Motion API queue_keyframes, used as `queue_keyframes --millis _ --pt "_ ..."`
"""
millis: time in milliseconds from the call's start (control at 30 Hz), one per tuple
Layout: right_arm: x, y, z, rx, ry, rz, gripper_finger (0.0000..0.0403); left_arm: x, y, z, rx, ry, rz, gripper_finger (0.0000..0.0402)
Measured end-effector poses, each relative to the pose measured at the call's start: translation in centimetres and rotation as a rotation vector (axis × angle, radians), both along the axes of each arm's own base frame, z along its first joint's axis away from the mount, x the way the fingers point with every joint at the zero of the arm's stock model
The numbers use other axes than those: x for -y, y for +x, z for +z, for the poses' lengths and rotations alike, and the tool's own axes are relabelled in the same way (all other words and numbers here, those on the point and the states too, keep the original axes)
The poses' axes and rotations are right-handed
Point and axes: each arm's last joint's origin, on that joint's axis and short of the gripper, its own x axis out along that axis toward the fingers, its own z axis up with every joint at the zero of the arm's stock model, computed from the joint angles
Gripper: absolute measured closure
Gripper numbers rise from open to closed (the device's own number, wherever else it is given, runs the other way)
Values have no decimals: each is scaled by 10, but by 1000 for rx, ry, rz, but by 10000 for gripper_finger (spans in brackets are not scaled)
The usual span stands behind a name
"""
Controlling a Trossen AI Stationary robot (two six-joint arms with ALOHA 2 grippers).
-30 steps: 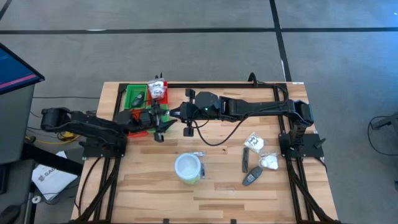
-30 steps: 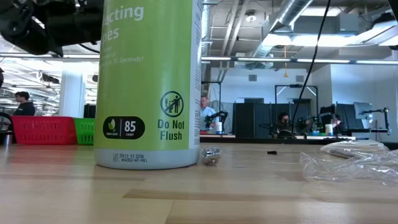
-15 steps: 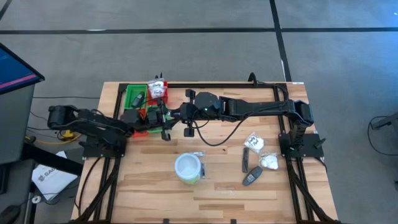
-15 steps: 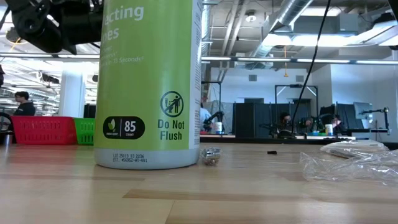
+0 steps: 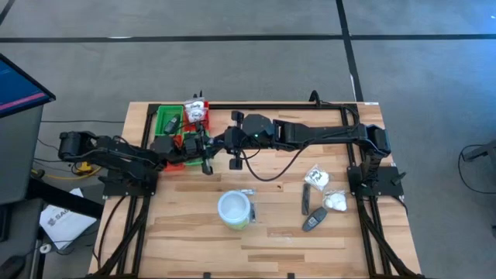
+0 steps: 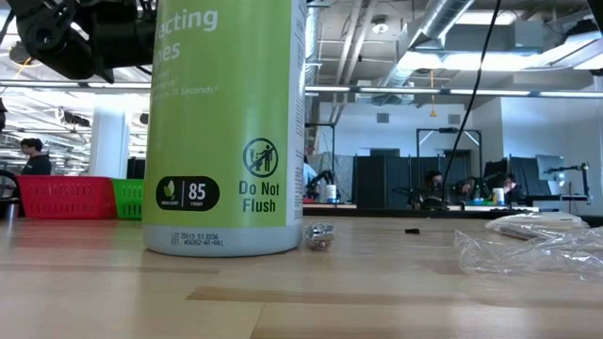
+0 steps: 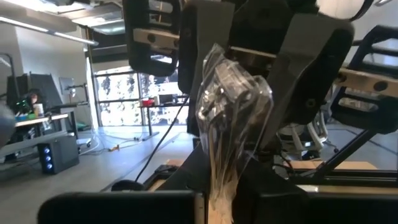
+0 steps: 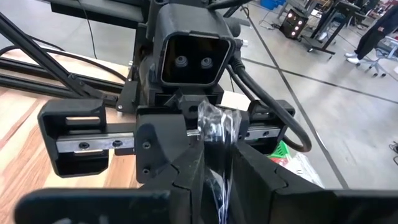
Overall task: Pick & Place Travel size toiletries
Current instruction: Put the silver nail cutter into the bottom red bin
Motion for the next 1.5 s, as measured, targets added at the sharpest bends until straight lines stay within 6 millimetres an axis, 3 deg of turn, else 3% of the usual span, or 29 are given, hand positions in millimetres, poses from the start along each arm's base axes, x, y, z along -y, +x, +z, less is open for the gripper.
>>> queue_keyframes --millis 333,500,800,1000,1500 --pt "3 0 0 2 -1 -7 326 -2 0 -6 -52 -20 59 384" --pt "9 -3 -7 -78 -3 -44 311 -4 -3 -11 -104 -27 141 384" --pt "30 -11 -17 -190 27 -149 245 -4 -41 -17 -109 -51 331 384" --pt "31 -15 -22 -257 61 -170 220 -6 -64 -29 -233 -95 521 384" --pt "53 -36 -41 -514 105 -274 257 -7 -94 -56 -428 -316 750 384"
